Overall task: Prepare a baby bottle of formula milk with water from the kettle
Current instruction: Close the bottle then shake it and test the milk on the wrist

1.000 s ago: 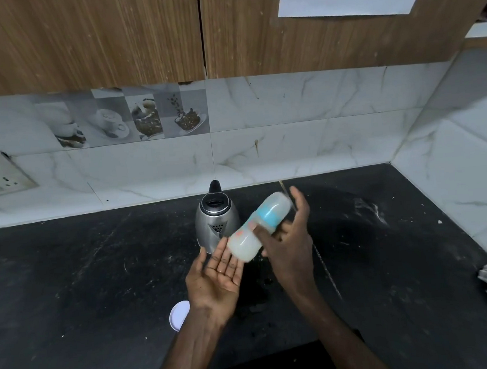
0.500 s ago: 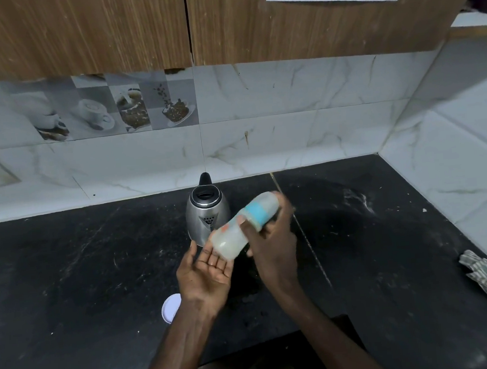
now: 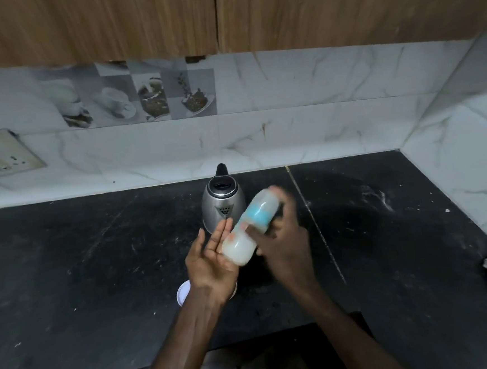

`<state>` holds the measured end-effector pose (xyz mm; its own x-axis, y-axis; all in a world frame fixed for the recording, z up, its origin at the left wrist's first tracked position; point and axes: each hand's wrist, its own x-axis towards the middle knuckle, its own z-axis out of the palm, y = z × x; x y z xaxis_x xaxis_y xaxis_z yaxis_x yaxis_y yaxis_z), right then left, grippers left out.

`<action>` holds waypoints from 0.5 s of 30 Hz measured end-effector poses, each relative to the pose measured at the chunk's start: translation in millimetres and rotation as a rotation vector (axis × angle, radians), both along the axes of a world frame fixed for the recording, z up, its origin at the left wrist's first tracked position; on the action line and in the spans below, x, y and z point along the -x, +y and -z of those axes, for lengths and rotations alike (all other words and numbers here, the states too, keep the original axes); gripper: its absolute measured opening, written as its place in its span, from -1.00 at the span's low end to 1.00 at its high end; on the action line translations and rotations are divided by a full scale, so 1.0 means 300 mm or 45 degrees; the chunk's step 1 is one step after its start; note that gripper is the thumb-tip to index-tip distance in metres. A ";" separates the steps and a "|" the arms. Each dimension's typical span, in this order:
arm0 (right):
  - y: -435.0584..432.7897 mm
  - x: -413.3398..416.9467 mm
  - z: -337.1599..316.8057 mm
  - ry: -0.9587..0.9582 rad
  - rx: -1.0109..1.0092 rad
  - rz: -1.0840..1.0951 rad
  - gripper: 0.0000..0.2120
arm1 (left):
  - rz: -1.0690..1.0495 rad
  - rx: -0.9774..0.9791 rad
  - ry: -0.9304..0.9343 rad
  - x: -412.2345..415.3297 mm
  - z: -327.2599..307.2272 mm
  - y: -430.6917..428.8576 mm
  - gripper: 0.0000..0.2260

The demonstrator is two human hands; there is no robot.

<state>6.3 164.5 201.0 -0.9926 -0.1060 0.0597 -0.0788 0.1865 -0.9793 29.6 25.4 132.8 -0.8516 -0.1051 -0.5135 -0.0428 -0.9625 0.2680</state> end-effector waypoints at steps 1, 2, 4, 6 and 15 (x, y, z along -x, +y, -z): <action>0.001 0.021 -0.010 0.002 0.086 0.148 -0.27 | -0.010 0.028 -0.011 -0.003 -0.006 0.000 -0.55; -0.003 0.038 -0.020 0.004 0.167 0.290 -0.28 | -0.020 0.041 -0.023 -0.011 -0.009 -0.003 -0.55; -0.011 0.040 -0.022 -0.002 0.224 0.390 -0.28 | -0.028 0.036 -0.018 -0.016 -0.009 -0.008 -0.56; -0.019 0.008 -0.007 -0.030 0.078 0.143 -0.30 | -0.026 0.019 -0.022 -0.014 -0.006 -0.010 -0.57; 0.002 0.037 -0.036 0.013 0.292 0.322 -0.30 | -0.048 0.042 -0.055 0.000 -0.013 0.012 -0.56</action>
<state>-4.8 165.1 211.7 -0.9849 0.1610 0.0634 -0.0680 -0.0234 -0.9974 29.7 28.9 136.6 -0.8239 -0.1538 -0.5455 -0.0191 -0.9544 0.2980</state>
